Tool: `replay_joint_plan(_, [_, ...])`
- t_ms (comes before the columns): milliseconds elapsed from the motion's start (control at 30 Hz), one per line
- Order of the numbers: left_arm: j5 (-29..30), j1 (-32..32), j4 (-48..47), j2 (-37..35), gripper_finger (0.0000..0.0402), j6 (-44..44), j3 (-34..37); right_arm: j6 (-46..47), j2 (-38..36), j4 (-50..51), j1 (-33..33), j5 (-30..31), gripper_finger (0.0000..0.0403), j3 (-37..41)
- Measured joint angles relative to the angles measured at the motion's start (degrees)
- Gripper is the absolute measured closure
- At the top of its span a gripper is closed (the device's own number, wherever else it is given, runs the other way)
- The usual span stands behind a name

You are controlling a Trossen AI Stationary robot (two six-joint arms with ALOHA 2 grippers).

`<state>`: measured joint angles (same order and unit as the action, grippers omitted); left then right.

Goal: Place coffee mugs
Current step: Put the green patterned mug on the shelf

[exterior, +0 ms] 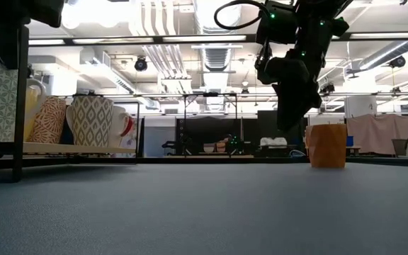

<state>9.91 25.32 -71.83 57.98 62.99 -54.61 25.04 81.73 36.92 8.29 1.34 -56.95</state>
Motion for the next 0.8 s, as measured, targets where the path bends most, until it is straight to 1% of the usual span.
replay_joint_plan(133, [-0.07,0.0,-0.36,1.72,0.0312,0.1,0.0,0.0,0.0,0.01,0.0,0.0,0.0275,0.0])
replay_joint_plan(267, [-0.05,-0.02,-0.86,2.61,0.0325,-1.0,0.0,-0.04,0.0,-0.01,0.0,0.02,0.0275,0.0])
replay_joint_plan(567, [-2.55,-0.02,-2.32,2.46,0.0394,-1.97,0.0,0.02,0.0,-0.03,-0.02,0.04,0.0275,0.0])
replay_joint_plan(700, [-4.89,-0.09,-2.6,2.39,0.0385,-1.92,-0.02,0.02,0.0,-0.03,0.0,0.04,0.0275,0.0])
replay_joint_plan(800, [-9.22,0.0,-3.29,2.26,0.0376,-1.78,-0.02,0.02,0.0,-0.03,-0.01,0.05,0.0275,0.0])
